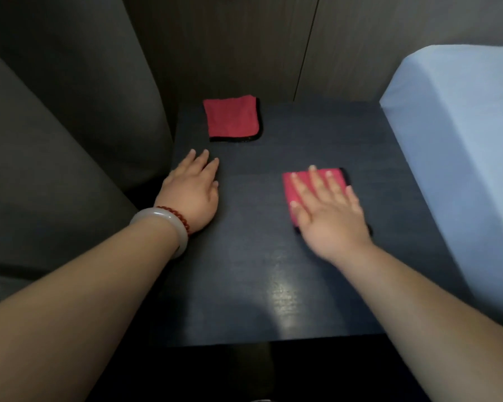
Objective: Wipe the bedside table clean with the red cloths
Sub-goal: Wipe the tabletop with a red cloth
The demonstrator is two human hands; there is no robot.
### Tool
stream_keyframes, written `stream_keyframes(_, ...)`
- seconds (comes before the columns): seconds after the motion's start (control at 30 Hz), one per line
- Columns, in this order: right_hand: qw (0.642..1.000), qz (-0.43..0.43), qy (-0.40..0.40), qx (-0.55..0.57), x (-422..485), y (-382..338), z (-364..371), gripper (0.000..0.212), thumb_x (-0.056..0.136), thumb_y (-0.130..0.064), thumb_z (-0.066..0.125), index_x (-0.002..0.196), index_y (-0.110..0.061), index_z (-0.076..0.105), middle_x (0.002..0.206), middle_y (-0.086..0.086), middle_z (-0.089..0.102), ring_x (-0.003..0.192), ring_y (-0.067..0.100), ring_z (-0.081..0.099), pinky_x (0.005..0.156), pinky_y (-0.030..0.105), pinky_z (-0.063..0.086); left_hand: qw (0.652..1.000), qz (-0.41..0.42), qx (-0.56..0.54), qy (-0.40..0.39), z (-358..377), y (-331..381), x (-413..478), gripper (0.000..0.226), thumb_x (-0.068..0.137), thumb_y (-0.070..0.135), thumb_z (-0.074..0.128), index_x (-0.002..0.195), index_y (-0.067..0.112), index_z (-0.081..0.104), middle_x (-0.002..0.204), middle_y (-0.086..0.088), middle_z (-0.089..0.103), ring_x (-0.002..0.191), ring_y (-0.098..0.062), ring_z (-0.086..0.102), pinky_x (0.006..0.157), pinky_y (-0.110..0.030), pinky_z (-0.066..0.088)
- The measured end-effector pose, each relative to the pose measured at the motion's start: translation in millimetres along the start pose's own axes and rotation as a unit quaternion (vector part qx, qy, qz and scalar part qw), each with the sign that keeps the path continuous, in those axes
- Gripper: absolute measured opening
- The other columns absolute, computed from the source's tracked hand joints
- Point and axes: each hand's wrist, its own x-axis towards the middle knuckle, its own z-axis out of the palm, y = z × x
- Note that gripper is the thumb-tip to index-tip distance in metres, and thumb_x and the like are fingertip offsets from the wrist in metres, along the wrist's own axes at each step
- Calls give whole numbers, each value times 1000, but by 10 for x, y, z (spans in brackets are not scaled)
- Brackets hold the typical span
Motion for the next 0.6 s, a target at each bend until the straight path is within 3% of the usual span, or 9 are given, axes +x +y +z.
stream_keyframes(0.07,995,97,5,11,-68,26,-5,56,100,-50,13,153,-44,-4,164,-7,-12,150,19,-10,120,47,-4,1000,8,12,-1,43,-30,-219,55,103,34,30,155,21,18,164,-3,8,150,-22,2,120,-39,6)
stream_keyframes(0.1,995,103,6,10,-164,-119,46,56,100,-48,12,153,-41,-6,163,-5,-14,150,21,-10,119,49,-5,1000,13,15,8,71,-36,-303,55,103,35,30,155,20,18,164,-4,8,150,-22,3,120,-37,4)
stream_keyframes(0.17,999,23,24,19,-525,-619,207,58,99,-45,15,154,-35,1,164,0,-7,151,27,-4,118,54,-3,999,16,14,25,101,-37,-367,55,103,34,31,154,19,20,163,-4,11,150,-22,5,120,-35,4)
stream_keyframes(0.27,988,-141,35,56,-1200,-1246,428,57,95,-46,30,150,-33,33,161,2,22,148,29,18,116,54,7,1000,20,11,21,88,-44,-344,54,103,33,32,154,19,22,163,-5,12,150,-22,7,120,-35,5)
stream_keyframes(0.33,983,-173,16,60,-1309,-1190,443,56,95,-48,32,150,-37,34,161,-2,24,148,26,19,117,49,7,999,34,12,7,67,-78,-322,54,103,33,31,154,19,20,163,-5,10,150,-22,5,120,-35,4)
stream_keyframes(0.4,989,-139,31,26,-1191,-857,367,58,96,-50,22,153,-41,21,164,-5,12,150,21,9,119,44,1,998,52,13,-17,33,-122,-314,55,104,35,30,155,20,17,164,-5,7,150,-21,3,119,-34,3)
stream_keyframes(0.5,1000,29,2,4,-969,-280,231,57,97,-51,6,153,-44,-5,163,-9,-12,150,16,-11,119,42,-8,997,64,24,-35,-5,-177,-307,56,103,40,28,155,24,14,164,-1,4,150,-19,2,118,-34,4)
stream_keyframes(0.6,995,98,13,4,-1021,-356,255,58,98,-48,6,154,-39,-5,164,-4,-12,150,23,-9,119,48,-6,995,80,51,-20,0,-220,-273,56,103,43,28,155,28,17,164,-1,9,149,-19,5,118,-38,8)
